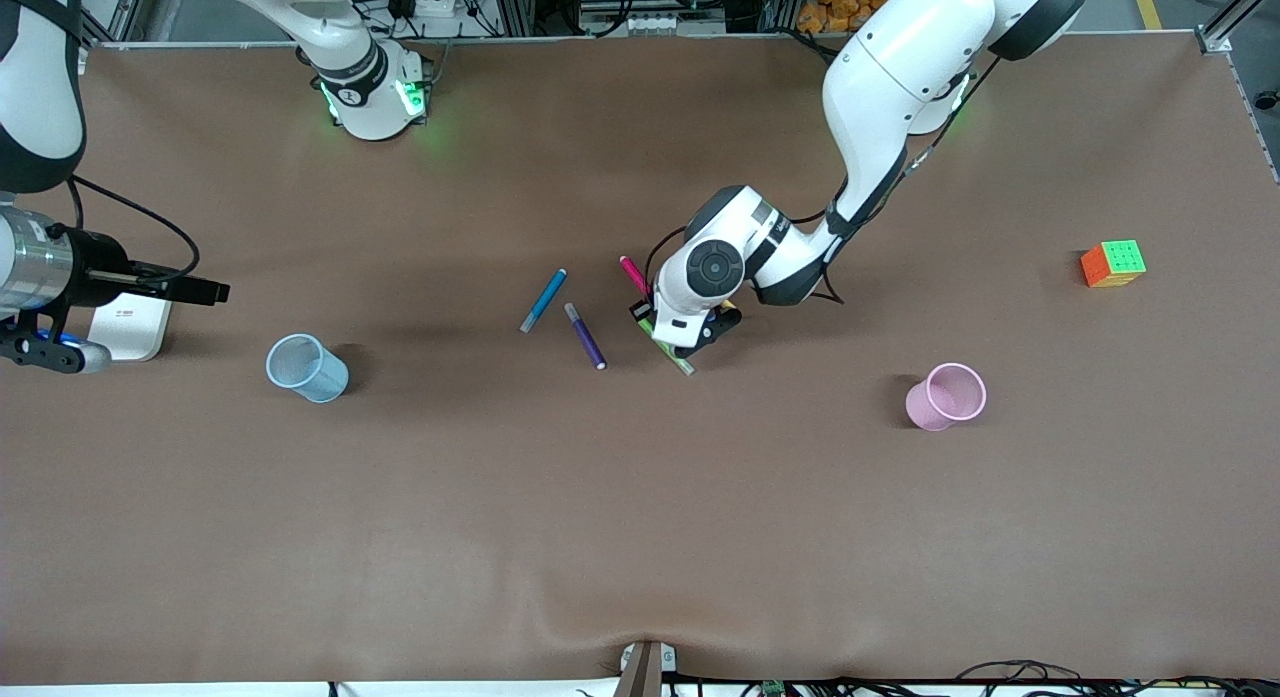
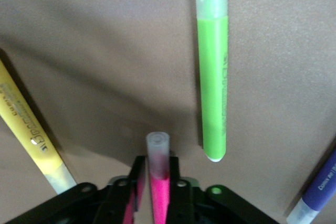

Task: Place pink and blue markers in matching cups
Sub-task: 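Close the left gripper on the pink marker while the right gripper reaches out, then lift the pink marker with the left gripper toward the pink cup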

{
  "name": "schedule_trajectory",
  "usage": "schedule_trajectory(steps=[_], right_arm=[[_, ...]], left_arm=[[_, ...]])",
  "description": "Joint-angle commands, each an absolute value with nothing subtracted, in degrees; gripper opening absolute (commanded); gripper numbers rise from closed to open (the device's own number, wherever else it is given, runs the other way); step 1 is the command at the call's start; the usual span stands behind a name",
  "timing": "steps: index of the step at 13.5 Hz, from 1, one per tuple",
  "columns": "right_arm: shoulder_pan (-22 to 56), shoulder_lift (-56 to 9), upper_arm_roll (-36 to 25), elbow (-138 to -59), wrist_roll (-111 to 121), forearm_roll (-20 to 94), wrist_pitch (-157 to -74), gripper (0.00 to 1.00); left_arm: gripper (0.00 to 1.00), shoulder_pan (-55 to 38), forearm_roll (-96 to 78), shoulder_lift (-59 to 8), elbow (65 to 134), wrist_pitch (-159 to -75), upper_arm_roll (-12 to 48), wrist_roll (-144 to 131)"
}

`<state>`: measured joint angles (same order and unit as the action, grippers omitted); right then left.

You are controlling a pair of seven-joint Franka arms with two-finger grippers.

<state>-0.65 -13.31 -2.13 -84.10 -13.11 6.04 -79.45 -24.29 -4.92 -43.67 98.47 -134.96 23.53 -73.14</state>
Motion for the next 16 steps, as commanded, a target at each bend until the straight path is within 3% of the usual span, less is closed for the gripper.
schedule_trajectory(steps=[1,16], right_arm=[[-0.79,-12.57,-2.29,-85.25,-15.2,7.47,-79.19,1.0],[-0.7,-12.22,-2.37,-89.11,-18.02,11.41,-81.81,1.0]], left_arm=[[0.0,-24.61,-5.36,-43.33,97.82,-135.0,23.12,-73.74],[0.0,-15.12,2.1,-23.12,97.56,-116.28,22.06,-74.09]])
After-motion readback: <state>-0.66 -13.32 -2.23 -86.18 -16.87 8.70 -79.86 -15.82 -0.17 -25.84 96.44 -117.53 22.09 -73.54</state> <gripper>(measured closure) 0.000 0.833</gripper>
